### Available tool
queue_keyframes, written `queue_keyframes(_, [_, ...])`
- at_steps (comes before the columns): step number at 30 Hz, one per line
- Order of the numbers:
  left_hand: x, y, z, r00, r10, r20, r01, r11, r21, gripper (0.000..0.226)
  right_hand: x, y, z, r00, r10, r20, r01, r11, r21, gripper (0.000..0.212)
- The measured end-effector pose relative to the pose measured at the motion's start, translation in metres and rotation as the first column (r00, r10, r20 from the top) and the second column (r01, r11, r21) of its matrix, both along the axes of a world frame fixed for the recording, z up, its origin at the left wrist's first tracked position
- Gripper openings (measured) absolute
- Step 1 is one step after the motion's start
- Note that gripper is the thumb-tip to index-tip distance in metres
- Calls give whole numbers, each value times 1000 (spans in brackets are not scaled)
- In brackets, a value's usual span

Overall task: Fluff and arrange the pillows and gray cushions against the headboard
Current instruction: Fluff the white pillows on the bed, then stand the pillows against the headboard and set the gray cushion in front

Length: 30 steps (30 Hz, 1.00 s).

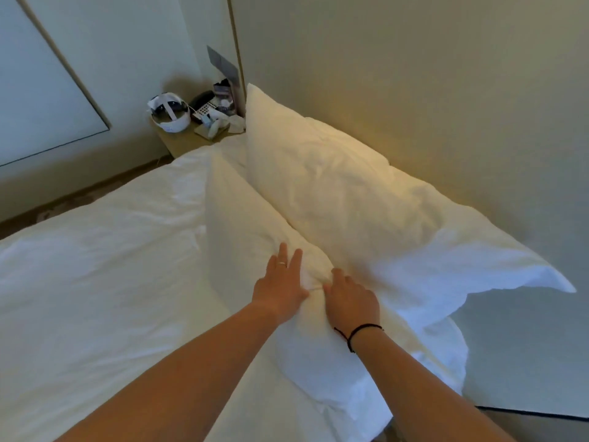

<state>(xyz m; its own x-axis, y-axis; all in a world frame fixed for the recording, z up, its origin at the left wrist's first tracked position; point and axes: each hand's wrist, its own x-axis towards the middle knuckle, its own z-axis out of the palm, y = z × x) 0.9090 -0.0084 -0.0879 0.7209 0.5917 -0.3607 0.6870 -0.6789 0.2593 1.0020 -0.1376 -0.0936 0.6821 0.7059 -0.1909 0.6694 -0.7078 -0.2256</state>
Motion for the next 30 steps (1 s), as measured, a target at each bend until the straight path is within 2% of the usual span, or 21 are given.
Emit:
queue_keyframes(5, [-7, 9, -9, 997, -46, 65, 50, 997, -54, 80, 3, 6, 0, 1000, 23, 5, -23, 1000, 12, 34])
queue_keyframes(8, [-20, 22, -2, 992, -48, 115, 59, 994, -92, 79, -6, 17, 9, 998, 60, -11, -59, 995, 84, 34])
queue_keyframes(13, [-91, 32, 0, 982, 120, 142, -104, 988, -116, 77, -58, 52, 16, 980, 198, -11, -190, 951, 242, 53])
queue_keyframes(17, [-199, 37, -7, 942, 322, 98, -311, 943, -118, 73, -136, 82, 11, 924, 364, -122, -318, 903, 289, 54])
queue_keyframes(21, [-336, 32, -14, 840, 541, 44, -535, 839, -99, 66, -232, 104, -2, 816, 518, -255, -469, 853, 231, 53])
queue_keyframes(24, [-447, 12, -21, 721, 693, 17, -688, 717, -113, 64, -314, 118, -10, 740, 579, -342, -551, 814, 184, 53])
queue_keyframes(30, [-648, -21, -38, 484, 875, 21, -865, 482, -143, 59, -514, 132, -34, 567, 652, -504, -713, 694, 96, 54])
